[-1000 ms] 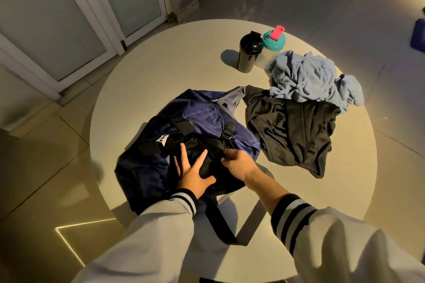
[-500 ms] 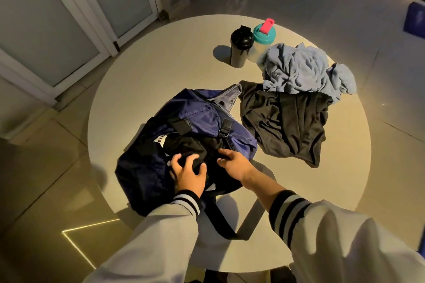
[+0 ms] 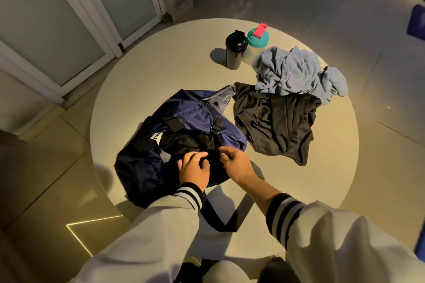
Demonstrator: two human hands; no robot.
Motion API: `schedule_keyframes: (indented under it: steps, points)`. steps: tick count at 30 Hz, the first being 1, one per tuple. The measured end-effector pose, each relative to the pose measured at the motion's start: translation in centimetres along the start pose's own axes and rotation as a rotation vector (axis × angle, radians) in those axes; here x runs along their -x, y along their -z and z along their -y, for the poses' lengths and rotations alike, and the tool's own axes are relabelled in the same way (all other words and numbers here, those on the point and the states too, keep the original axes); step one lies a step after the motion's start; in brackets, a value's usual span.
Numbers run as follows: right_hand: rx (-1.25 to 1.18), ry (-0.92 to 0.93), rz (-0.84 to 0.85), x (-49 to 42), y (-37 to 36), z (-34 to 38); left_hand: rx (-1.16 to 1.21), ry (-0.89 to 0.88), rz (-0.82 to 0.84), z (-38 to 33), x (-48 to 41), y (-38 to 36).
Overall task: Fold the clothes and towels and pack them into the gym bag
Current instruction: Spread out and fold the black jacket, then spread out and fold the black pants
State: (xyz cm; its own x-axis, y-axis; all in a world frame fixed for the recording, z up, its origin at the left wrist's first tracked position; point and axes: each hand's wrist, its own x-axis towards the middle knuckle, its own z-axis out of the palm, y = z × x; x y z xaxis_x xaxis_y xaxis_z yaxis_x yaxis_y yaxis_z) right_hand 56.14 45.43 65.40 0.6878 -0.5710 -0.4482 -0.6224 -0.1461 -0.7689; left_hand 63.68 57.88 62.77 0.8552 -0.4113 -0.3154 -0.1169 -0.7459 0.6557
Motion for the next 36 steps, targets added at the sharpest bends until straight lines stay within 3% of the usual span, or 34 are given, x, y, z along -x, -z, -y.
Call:
schedule_keyframes:
  steps: [4,10,16,21,23,25,27,30,36]
  points:
    - [0.032,0.089,-0.158,0.8,4.8,-1.9,0.207,-0.076,0.057,-5.0,2.1,-1.7]
    - [0.032,0.055,-0.099,-1.0,13.1,-6.1,0.266,-0.056,0.188,-12.2,2.9,-9.2]
    - [0.074,0.068,-0.051,-4.4,19.2,-10.8,0.273,0.092,0.228,-16.5,2.6,-17.7]
    - [0.366,0.181,-0.189,-7.8,21.2,-15.5,0.232,0.093,0.230,-16.5,1.5,-21.2]
    - [0.366,0.168,-0.091,-8.6,21.0,-16.9,0.111,0.101,0.212,-15.8,0.9,-22.4]
    - [0.240,0.279,0.026,-9.0,20.2,-18.1,-0.093,0.082,0.156,-15.0,0.5,-23.6]
    - [0.153,0.350,0.027,-9.1,19.3,-19.3,-0.163,0.040,0.038,-14.1,0.1,-24.8]
    - [0.182,0.356,-0.077,-8.8,18.3,-21.4,-0.054,-0.033,-0.153,-12.0,-0.3,-26.5]
    - [0.302,0.611,-0.273,-7.6,16.9,-25.6,0.031,-0.275,-0.497,-9.2,0.0,-29.1]
